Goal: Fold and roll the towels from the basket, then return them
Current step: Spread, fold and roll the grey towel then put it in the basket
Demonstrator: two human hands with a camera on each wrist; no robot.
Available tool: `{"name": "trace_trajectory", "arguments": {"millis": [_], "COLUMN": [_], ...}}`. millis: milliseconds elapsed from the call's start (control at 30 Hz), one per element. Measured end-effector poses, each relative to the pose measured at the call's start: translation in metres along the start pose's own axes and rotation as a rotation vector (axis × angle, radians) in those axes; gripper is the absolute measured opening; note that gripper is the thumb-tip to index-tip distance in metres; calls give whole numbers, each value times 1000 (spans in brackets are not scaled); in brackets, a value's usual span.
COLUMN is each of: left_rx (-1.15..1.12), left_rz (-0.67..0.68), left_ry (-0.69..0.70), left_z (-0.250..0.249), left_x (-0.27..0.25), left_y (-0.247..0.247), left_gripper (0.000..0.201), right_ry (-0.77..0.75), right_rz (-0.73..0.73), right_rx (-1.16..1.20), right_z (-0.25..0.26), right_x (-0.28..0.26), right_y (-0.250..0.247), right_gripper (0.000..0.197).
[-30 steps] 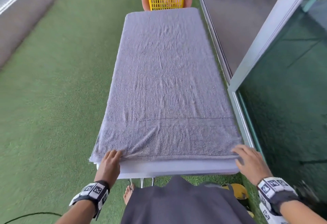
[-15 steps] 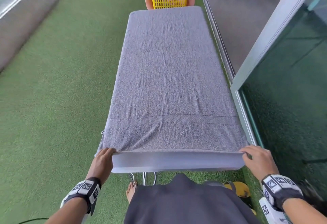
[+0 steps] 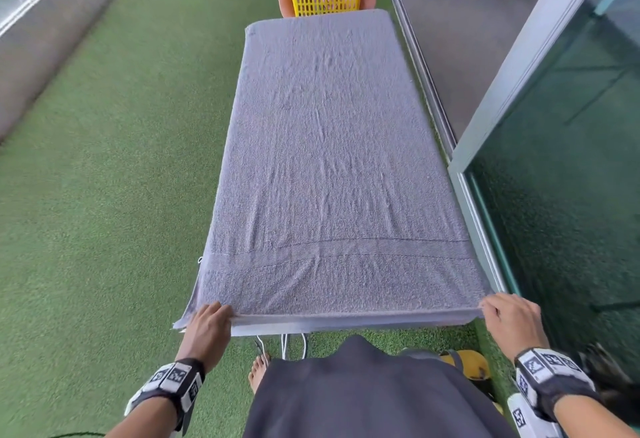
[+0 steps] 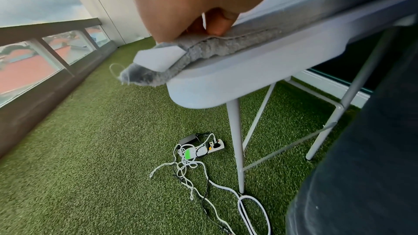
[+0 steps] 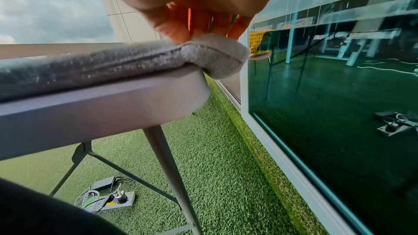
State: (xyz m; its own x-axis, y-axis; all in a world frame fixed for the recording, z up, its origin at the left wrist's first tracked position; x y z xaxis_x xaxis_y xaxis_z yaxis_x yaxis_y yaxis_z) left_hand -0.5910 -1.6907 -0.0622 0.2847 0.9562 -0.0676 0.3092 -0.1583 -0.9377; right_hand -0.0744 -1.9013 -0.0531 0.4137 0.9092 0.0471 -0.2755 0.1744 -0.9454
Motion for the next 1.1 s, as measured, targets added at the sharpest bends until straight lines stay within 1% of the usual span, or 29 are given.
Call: {"name": "trace_trajectory", "arguments": {"millis": [33,67,133,167,233,267,333,367,433,500,633,700,767,833,900,1000,1100], "left_rx": [6,24,99,138,184,169,102,61,0,-36,-121,-135,-116,-92,-79,-44,-13], "left_rz": [20,35,22,-4,-58,-100,-156,-156,-128,-132,-183,-183,-169,-181,-189,-177,-196], "left_ry": [-36,-72,-167,-214,-284,-291,-244,-192,-90,-39,11,60,103,95,32,-57,-108], "left_z": [0,-2,-8,-11,-16,-20,-31,-35,-37,-33,-29,-25,-22,-19,-15,-11,-8], "left_x": [2,5,11,13,13,11,3,-1,-9,-10,-6,-8,-12,-13,-9,-4,-2], "left_y": [0,0,-6,-9,-14,-15,-12,-8,0,4,1,0,1,2,2,-1,-6], "left_gripper": [21,20,6,6,25,28,30,32,35,37,36,30,28,25,29,34,38], "right_ry": [5,17,45,62,91,104,80,48,-37,-71,7,36,75,80,54,-19,-80], "right_rz": [14,35,72,71,49,28,14,41,136,158,81,67,43,28,19,-8,2], "right_rx": [-23,-33,-63,-79,-100,-74,52,114,139,141,179,173,190,191,173,155,121], "right_z": [2,5,9,10,15,17,25,29,36,35,29,25,23,26,30,31,30], "right_x": [2,6,12,14,17,18,16,13,3,-2,3,6,7,6,5,6,3], "right_y": [0,1,0,-2,-8,-11,-11,-8,2,10,5,2,0,1,3,4,3], "right_gripper": [32,30,13,17,29,30,25,23,24,26,26,25,25,25,25,27,31]}}
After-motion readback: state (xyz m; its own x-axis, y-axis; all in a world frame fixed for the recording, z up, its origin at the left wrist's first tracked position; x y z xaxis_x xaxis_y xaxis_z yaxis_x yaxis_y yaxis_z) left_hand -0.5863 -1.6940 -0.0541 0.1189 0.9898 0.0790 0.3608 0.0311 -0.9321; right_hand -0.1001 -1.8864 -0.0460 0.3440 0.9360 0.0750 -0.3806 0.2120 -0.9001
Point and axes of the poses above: each hand's wrist, its own x-axis towards the middle knuckle, its own y-axis out of the palm, z = x × y, the point moved 2 cm from there along x, towards the middle knuckle, and after that the axes turned 9 degrees about -y, right-handed, at the moved point
